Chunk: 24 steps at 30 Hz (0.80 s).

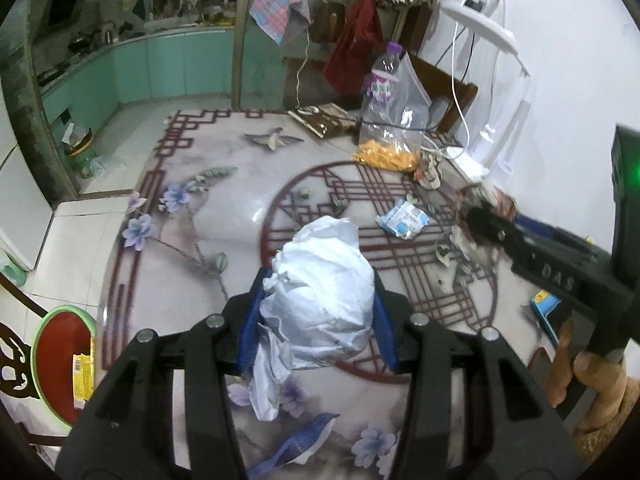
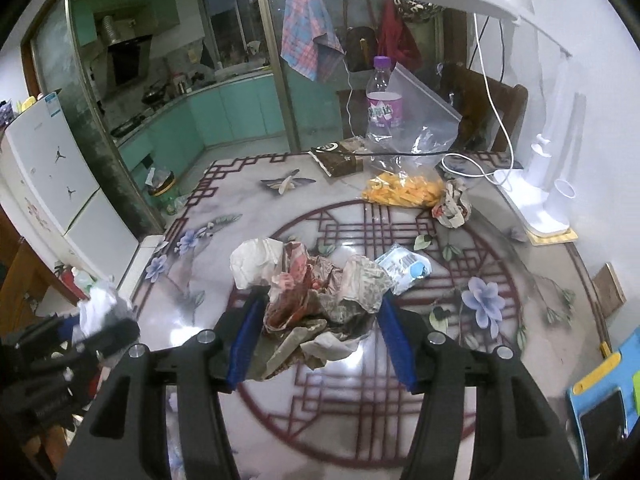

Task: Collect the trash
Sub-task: 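Grasp the white crumpled paper with the left gripper while the right grasps crumpled tissues, then carry the white paper and crumpled tissues over the red bucket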

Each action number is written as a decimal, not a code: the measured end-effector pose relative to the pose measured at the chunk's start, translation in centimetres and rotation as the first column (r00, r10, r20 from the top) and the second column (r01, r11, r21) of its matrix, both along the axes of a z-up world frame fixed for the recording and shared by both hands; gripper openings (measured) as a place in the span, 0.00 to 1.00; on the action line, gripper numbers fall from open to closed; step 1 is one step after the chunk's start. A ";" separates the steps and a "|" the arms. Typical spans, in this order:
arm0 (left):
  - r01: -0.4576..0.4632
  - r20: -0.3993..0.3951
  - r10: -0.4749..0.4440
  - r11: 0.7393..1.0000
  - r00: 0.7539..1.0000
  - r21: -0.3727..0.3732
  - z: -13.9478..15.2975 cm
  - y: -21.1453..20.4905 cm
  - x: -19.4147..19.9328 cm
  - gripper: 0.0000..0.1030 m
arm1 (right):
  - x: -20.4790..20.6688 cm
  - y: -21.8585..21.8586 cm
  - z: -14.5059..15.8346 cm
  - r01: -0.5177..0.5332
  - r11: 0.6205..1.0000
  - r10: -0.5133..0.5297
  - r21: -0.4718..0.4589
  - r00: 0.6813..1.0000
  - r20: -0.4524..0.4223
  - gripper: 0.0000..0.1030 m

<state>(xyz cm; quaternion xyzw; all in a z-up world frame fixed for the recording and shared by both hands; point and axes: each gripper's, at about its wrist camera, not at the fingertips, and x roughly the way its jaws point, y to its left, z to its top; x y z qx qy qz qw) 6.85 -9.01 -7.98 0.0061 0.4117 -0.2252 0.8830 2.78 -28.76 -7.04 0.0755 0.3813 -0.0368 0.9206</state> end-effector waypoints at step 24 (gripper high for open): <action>-0.156 0.021 0.157 0.986 0.987 -0.059 1.5 17.7 -0.8 0.44 | 0.4 16.5 0.5 -0.132 0.991 0.131 -0.037 0.991 -0.022 0.53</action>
